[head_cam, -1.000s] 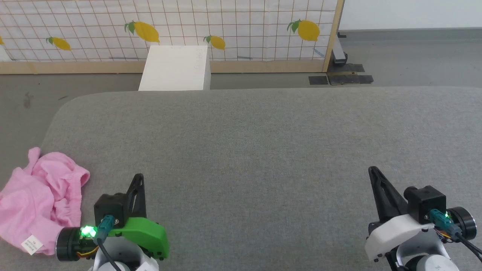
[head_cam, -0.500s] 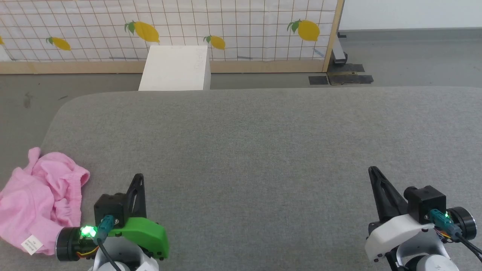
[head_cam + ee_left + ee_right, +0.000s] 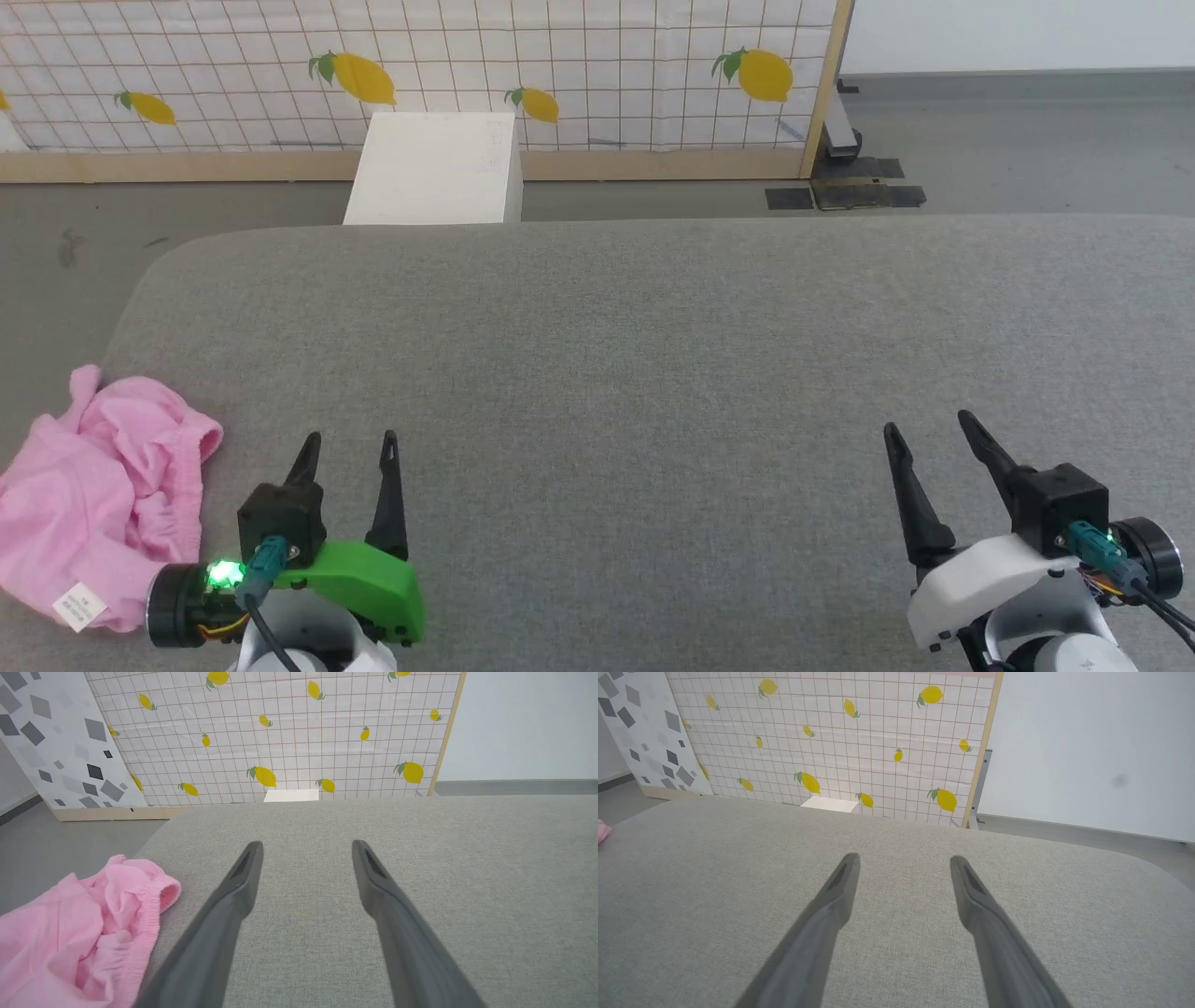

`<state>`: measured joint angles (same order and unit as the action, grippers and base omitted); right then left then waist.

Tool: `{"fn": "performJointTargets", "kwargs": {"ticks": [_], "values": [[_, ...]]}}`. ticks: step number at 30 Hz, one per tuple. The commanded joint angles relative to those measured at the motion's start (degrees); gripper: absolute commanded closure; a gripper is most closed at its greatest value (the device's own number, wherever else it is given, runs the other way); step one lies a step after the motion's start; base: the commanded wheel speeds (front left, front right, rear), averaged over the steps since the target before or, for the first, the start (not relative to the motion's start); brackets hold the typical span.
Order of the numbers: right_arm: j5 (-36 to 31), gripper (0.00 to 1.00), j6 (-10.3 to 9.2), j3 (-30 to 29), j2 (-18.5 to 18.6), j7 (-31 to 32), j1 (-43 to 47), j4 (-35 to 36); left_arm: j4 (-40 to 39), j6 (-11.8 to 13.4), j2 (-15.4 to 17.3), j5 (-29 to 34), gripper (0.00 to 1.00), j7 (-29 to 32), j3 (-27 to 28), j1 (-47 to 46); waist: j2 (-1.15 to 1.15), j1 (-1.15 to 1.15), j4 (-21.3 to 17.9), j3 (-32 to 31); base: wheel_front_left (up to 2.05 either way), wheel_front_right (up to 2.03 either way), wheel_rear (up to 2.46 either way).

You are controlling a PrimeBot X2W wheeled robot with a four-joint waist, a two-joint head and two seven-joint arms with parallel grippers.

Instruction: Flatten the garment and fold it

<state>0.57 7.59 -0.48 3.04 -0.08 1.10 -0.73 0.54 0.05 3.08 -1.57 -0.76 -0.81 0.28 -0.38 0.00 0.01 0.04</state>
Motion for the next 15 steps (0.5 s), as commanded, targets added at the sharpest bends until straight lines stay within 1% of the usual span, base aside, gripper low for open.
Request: {"fn": "performJointTargets", "kwargs": {"ticks": [1,15], "values": [[0.5,0.0,-0.01,-0.2,0.0,-0.7,-0.1,-0.4,0.3,-0.3,0.0,-0.3,0.0,-0.6,-0.2,-0.5,0.03,0.0,0.0,0.0,0.0,0.0,0.0],[2.1,0.0,-0.02,-1.2,0.0,-2.2,-0.3,-1.0,0.8,-0.6,0.0,-1.0,0.0,-2.3,-1.2,-1.1,0.07,0.0,0.1,0.2,0.0,0.0,0.0]]}}
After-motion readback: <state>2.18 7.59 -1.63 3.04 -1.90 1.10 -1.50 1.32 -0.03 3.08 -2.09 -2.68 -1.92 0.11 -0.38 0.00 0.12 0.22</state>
